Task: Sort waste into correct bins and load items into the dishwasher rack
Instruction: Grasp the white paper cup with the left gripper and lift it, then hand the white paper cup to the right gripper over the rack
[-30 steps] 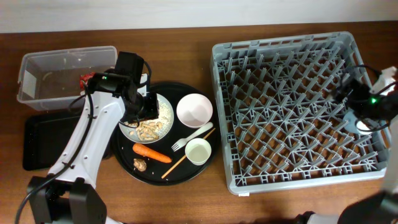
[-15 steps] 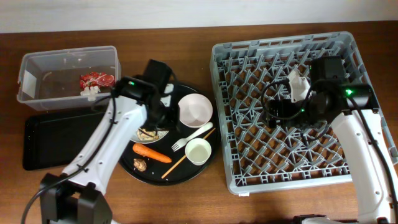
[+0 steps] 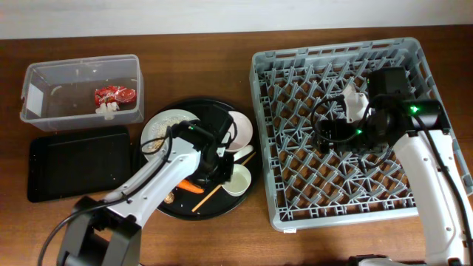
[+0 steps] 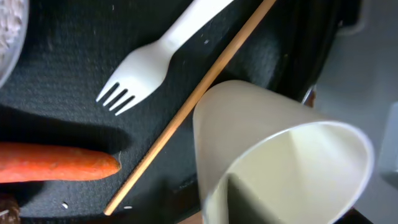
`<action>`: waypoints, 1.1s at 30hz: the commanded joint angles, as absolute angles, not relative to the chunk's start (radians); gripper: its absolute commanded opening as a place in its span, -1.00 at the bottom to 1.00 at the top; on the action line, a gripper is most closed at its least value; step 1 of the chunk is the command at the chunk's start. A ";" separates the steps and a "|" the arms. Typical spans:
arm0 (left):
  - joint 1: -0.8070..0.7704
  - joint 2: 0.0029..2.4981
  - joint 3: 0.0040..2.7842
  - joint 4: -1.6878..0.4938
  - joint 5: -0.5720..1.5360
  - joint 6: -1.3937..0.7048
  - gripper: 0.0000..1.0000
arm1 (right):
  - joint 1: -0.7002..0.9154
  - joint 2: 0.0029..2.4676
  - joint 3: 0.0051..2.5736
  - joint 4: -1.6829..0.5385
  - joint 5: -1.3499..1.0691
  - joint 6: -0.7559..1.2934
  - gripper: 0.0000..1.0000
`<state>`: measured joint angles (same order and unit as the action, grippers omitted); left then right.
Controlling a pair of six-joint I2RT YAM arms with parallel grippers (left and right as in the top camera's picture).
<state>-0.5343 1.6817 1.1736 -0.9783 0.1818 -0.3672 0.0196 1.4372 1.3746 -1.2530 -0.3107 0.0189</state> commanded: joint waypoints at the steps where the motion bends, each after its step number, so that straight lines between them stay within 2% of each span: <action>1: -0.534 1.686 1.164 -0.957 0.191 -0.382 -0.99 | 0.027 1.433 1.384 -1.254 -0.302 0.015 0.97; 6: -0.414 1.658 1.287 -1.005 0.195 -0.358 -0.99 | 0.026 1.433 1.384 -1.253 -0.301 0.014 0.97; 9: -0.284 1.625 1.368 -1.027 0.332 -0.285 -0.99 | 0.026 1.433 1.384 -1.253 -0.301 0.013 0.97; 11: -0.176 1.610 1.391 -0.995 0.578 -0.212 -0.99 | 0.026 1.433 1.384 -1.250 -0.302 0.005 0.97; 15: -0.081 1.612 1.391 -0.949 1.022 -0.020 -1.00 | 0.026 1.440 1.384 -1.226 -0.341 -0.021 0.97; 16: -0.072 1.612 1.391 -0.946 1.157 0.042 -0.99 | 0.026 1.451 1.384 -1.211 -0.455 -0.084 0.97; 18: -0.081 1.612 1.391 -0.947 1.287 0.126 -0.99 | 0.026 1.472 1.384 -1.198 -0.674 -0.212 0.97; 21: -0.111 1.612 1.391 -0.946 1.321 0.171 -0.99 | 0.027 1.505 1.384 -1.197 -1.063 -0.426 0.97; 23: -0.125 1.612 1.391 -0.946 1.321 0.171 -0.99 | 0.027 1.517 1.384 -1.197 -1.206 -0.505 0.97; 29: -0.138 1.612 1.391 -0.946 1.347 0.171 -1.00 | 0.057 1.539 1.384 -1.178 -1.367 -0.555 0.98; 33: -0.163 1.612 1.391 -0.946 1.348 0.170 -0.99 | 0.117 1.540 1.384 -1.126 -1.391 -0.554 0.97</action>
<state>-0.1406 1.6287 1.3792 -0.9485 1.3071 0.1425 0.0715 1.5322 1.3746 -1.1503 -1.3106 -0.5270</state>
